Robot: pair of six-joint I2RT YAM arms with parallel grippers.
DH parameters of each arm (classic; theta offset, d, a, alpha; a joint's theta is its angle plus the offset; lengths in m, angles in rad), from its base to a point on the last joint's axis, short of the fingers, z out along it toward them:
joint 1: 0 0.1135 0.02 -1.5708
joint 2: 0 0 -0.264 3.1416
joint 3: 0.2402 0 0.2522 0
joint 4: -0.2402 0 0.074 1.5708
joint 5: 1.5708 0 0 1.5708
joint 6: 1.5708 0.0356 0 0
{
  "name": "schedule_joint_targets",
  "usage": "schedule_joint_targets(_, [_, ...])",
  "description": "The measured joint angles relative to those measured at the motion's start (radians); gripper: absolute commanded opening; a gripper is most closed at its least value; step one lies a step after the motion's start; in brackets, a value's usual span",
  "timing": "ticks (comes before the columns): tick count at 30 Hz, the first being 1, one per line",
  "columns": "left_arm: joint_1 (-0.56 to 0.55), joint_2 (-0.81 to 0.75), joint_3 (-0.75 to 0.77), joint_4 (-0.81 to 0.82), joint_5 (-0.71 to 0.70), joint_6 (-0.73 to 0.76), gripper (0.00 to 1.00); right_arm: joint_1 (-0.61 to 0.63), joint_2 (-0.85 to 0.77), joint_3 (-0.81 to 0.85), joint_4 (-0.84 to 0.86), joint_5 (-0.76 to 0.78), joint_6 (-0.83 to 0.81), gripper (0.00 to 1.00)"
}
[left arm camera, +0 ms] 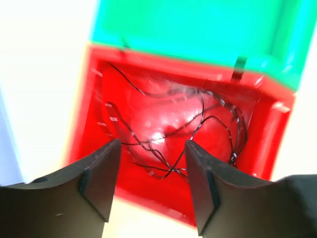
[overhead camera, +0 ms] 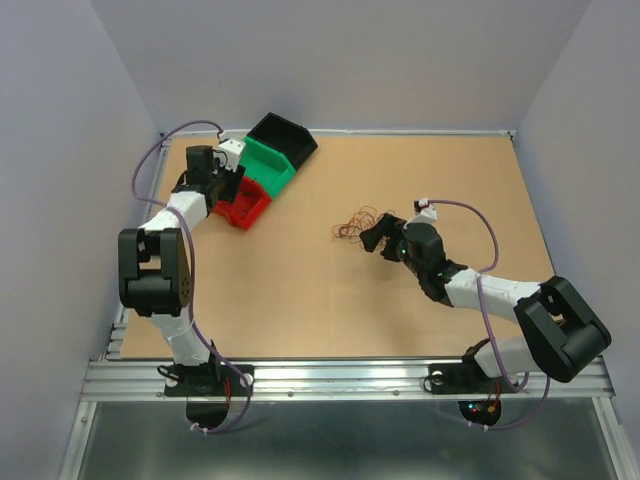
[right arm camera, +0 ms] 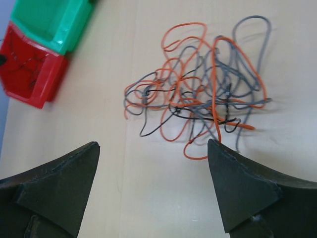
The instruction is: Untangle the cables
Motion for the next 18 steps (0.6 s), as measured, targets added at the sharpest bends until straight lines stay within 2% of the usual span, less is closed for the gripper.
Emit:
schedule_joint_targets(1, [0.0,-0.031,-0.008,0.012,0.006,0.0,0.78,0.0,0.0,0.0,-0.014,0.029,0.012,0.94])
schedule_joint_targets(2, [0.0,-0.068,-0.022,0.031,0.016,-0.005,0.86,0.0,0.0,0.0,-0.042,0.082,0.031,0.94])
schedule_joint_targets(7, [0.0,-0.302,-0.14,0.14,0.063,-0.033,0.99,0.0,0.009,0.0,-0.11,0.213,0.075,0.88])
schedule_joint_targets(13, [-0.001,-0.64,-0.429,0.385,0.081,-0.138,0.99,0.0,0.061,0.023,-0.145,0.291,0.103,0.84])
schedule_joint_targets(16, [-0.009,-0.732,-0.506,0.461,0.156,-0.168,0.99,0.0,0.146,0.074,-0.148,0.273,0.099,0.82])
schedule_joint_targets(18, [-0.045,-0.752,-0.537,0.499,0.236,-0.158,0.99,0.0,0.211,0.115,-0.149,0.244,0.092,0.78])
